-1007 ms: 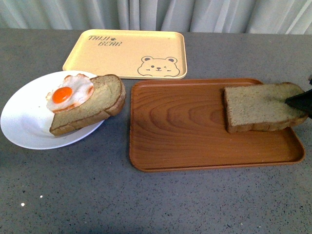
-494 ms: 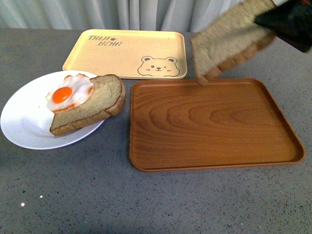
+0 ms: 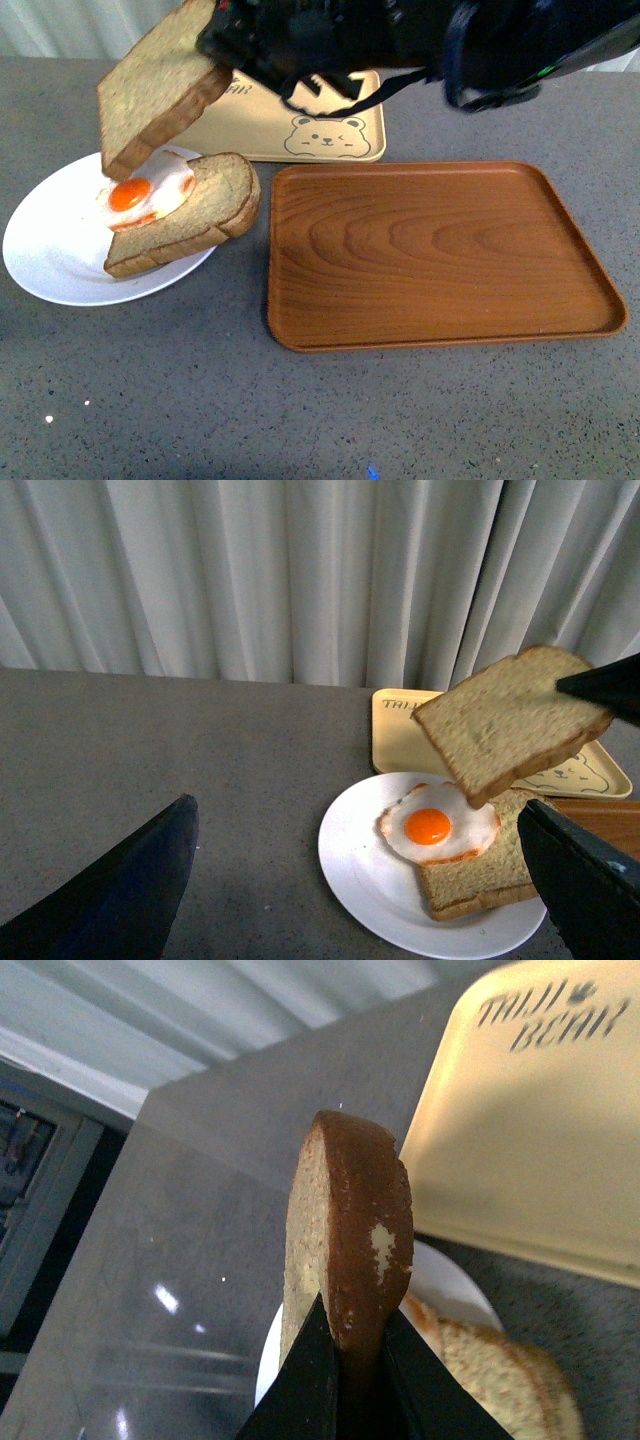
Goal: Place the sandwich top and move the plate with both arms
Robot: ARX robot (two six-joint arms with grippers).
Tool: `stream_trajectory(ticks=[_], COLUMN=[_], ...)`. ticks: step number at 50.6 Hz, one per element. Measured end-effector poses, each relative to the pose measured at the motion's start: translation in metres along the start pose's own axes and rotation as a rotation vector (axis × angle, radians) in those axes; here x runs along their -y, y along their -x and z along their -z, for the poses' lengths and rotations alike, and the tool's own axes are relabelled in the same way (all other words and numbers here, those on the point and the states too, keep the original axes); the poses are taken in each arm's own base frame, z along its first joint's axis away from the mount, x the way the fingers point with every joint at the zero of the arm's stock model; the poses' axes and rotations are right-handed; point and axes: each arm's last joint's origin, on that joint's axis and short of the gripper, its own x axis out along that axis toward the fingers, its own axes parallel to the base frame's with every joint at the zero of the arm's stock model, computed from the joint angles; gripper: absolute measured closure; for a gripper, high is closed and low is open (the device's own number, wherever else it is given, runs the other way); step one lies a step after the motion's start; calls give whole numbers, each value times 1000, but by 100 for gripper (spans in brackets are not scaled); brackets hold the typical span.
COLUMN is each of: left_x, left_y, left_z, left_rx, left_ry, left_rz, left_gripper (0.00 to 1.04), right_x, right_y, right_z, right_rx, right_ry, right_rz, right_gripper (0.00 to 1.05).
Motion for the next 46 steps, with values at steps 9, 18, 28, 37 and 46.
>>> stream_trajectory(ticks=[9, 18, 28, 37, 46], left_x=[0, 0, 0, 0, 0], left_y=[0, 0, 0, 0, 0], left_z=[0, 0, 0, 0, 0], left_rx=[0, 0, 0, 0, 0], left_ry=[0, 0, 0, 0, 0], left_rz=[0, 0, 0, 0, 0], left_gripper=[9, 9, 9, 9, 9], right_x=[4, 17, 32, 39, 39], right_y=[-13, -8, 0, 12, 42], right_z=[33, 47, 49, 44, 21], right_rx=[-74, -96, -83, -44, 73], right_ry=[-25, -41, -49, -48, -17], right_rz=[40, 88, 132, 144, 170], right_gripper=[102, 88, 59, 33, 8])
